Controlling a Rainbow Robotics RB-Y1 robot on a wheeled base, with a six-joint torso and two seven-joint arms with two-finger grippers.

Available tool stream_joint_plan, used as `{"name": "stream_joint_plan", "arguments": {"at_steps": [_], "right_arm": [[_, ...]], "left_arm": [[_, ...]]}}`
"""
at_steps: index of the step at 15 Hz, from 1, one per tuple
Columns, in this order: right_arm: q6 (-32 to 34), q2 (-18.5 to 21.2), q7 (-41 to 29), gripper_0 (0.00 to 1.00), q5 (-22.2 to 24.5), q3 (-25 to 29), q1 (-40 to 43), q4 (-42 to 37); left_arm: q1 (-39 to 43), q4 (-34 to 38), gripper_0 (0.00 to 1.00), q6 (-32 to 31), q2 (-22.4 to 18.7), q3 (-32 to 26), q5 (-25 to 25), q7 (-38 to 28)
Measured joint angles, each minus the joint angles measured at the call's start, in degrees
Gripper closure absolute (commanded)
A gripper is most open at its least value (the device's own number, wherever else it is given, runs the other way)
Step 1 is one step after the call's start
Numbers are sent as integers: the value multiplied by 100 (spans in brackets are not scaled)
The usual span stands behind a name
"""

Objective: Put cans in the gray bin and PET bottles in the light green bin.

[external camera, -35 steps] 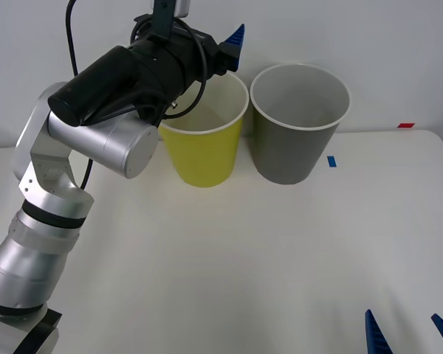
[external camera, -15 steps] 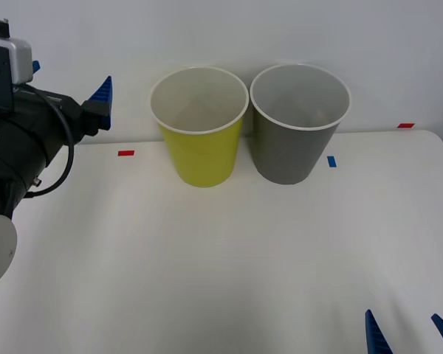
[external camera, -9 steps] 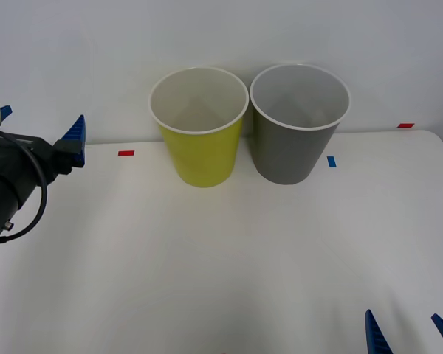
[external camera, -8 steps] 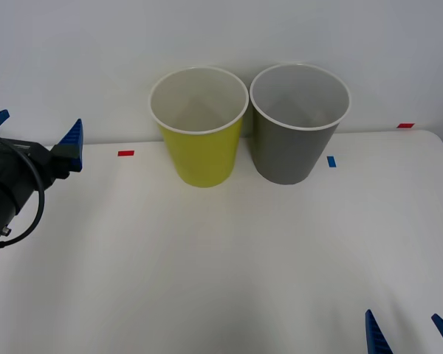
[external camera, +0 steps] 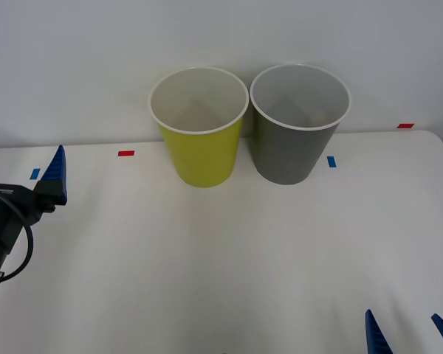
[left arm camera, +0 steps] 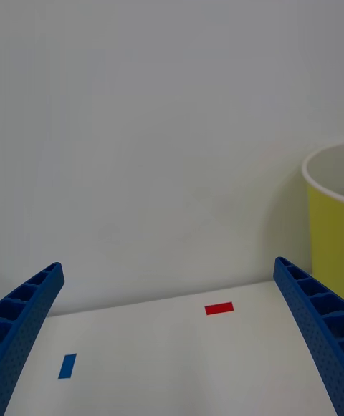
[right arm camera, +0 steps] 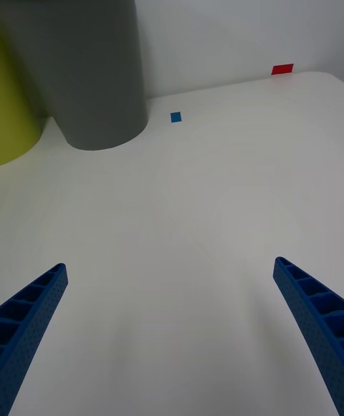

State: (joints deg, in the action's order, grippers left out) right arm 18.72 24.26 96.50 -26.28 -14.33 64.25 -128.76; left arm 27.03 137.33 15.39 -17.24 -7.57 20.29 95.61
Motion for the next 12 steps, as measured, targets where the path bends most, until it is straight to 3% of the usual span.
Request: {"name": "stream_joint_plan", "arguments": {"at_steps": [4, 7, 12], "right_arm": [[0, 0, 0, 0, 0, 0, 0, 0], [0, 0, 0, 0, 0, 0, 0, 0], [0, 0, 0, 0, 0, 0, 0, 0]], "left_arm": [[543, -911, 0, -1710, -289, 522, 31, 8], [1015, -1079, 0, -2125, -410, 790, 30, -26], [1887, -1251, 0, -3484, -563, 993, -193, -148]]}}
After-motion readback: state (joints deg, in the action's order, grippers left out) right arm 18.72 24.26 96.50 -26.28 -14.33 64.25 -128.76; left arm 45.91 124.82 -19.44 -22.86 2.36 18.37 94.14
